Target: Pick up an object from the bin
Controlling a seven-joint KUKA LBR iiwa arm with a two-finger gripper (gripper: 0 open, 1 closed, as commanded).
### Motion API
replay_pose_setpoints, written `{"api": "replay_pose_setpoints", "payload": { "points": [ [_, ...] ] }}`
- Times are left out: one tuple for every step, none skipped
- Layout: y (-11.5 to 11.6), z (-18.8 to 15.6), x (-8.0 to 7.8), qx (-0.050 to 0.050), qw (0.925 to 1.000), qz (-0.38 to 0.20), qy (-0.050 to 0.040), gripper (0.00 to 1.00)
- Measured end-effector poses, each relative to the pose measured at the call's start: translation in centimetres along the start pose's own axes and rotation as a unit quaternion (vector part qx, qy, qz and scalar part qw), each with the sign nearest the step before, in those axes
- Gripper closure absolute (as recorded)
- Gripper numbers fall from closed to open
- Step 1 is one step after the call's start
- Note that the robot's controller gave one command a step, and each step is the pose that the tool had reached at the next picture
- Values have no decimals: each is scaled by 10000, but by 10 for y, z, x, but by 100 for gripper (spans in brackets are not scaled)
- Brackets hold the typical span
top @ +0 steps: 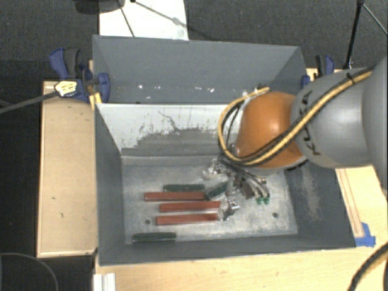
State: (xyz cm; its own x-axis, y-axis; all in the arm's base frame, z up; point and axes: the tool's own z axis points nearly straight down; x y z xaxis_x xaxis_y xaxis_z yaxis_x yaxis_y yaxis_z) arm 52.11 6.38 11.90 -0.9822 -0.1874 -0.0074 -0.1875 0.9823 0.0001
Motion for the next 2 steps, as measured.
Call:
{"api": "replay_pose_setpoints", "payload": {
  "points": [
    [20, 40, -10, 26, 9965, -831, -48, 0],
    [41, 40, -3, 14, 9984, -567, -85, 100]
  ]
}}
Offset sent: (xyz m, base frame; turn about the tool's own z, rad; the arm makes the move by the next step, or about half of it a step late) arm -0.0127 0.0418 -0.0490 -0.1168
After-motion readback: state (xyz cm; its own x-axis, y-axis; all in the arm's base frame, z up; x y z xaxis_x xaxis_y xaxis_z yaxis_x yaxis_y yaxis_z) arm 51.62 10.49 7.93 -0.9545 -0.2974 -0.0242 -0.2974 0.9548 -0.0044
